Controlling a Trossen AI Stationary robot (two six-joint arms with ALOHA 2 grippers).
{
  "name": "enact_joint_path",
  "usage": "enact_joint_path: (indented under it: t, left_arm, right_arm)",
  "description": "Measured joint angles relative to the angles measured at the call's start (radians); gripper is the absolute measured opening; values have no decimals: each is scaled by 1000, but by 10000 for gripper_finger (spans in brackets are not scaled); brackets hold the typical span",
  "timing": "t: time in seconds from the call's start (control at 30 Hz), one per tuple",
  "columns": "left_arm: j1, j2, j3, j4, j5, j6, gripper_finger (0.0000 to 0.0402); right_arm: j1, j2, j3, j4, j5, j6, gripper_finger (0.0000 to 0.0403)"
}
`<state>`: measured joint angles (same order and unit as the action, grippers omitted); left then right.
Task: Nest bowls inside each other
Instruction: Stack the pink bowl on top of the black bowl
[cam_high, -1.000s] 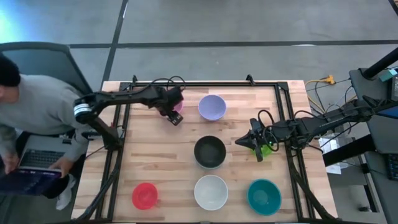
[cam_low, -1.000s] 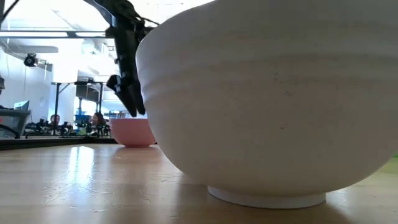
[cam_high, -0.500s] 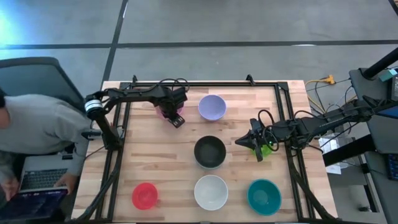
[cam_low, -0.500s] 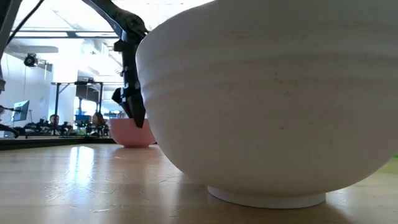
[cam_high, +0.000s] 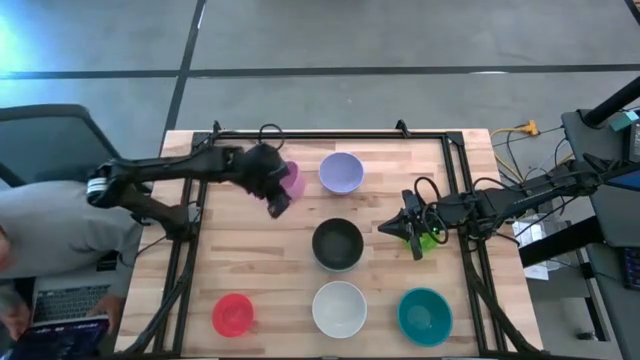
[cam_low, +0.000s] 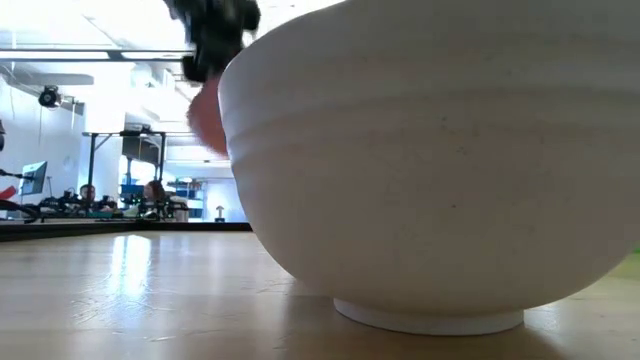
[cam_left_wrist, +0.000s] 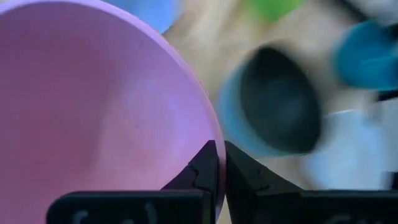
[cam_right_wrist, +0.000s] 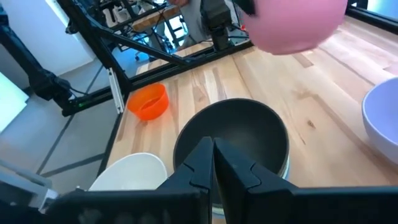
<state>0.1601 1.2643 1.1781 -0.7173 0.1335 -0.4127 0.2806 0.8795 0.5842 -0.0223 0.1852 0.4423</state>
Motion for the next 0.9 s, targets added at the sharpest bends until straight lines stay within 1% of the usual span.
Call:
enact_joint_path:
  t: [0.07,0.17,0.3,0.37,0.47,0.6,0.7,0.8,0.9]
  left_arm:
    - [-72,-30,0,102,0,18,1]
    - [-183,-41,0,209,-1,117,1]
    - [-303,6,21,203,3,251,1]
    - [-339,48,38,193,2,279,1]
    - [-370,127,115,172,-22,334,0]
    - [-380,267,265,26,-85,466,0]
    - [-375,394,381,-166,-100,562,0]
    - [-374,503,521,-327,-162,678,0]
    - [-378,603,641,-407,-183,798,0]
  right_arm:
    - [-7,-1,0,-4,0,-6,9]
    - [-19,-3,0,-3,1,-9,9]
    - [-26,-12,0,-4,0,-22,9]
    - [-26,-18,0,-8,1,-32,9]
    - [-26,-40,0,-48,1,-31,9]
    - [-26,-83,0,-124,0,4,9]
    - [-26,-123,0,-174,0,21,9]
    - [-26,-167,0,-203,0,40,9]
    - [-26,-209,0,-223,0,60,9]
